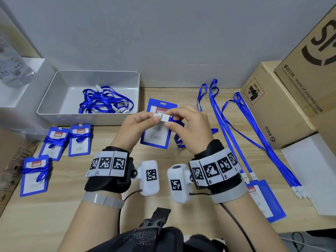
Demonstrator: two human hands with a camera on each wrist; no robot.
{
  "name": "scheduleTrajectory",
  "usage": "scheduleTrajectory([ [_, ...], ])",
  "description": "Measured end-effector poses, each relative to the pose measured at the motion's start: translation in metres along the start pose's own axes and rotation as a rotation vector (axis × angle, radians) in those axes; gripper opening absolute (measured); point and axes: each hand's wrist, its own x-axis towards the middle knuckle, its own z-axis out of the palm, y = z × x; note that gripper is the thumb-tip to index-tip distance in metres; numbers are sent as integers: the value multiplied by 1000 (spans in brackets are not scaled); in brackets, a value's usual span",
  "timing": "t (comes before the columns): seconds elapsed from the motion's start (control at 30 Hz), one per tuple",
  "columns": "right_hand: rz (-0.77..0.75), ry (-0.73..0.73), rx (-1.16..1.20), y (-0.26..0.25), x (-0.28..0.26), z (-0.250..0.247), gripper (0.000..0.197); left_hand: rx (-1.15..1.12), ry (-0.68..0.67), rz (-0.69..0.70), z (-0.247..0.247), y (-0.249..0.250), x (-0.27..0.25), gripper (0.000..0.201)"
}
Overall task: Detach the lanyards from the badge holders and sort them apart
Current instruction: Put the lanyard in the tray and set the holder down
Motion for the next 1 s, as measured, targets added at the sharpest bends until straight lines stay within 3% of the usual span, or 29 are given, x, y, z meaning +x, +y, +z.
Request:
scheduleTrajectory([
  [0.3,-39,-4,-17,1,1,0,27,153,-12,-73,3,0,3,14],
  [0.43,-50,-21,-22,3,1,2,25,224,4,-18,6,-4,3,54],
  [0.57,20,-25,33,1,1,-5,20,189,13,-1,4,-3,-1,23],
  [0.67,110,-6,157,2,1,-10,19,137,27,1,3,-3,-1,30],
  [0.8,194,10,326,5,1,-9,18,139,44,41,2,-2,0,18],
  [0.9,223,8,389,8,0,-12,29,175,17,90,0,-5,-1,34],
  [1.0,228,38,447,9,1,-14,33,165,-15,137,-3,-8,-1,38],
])
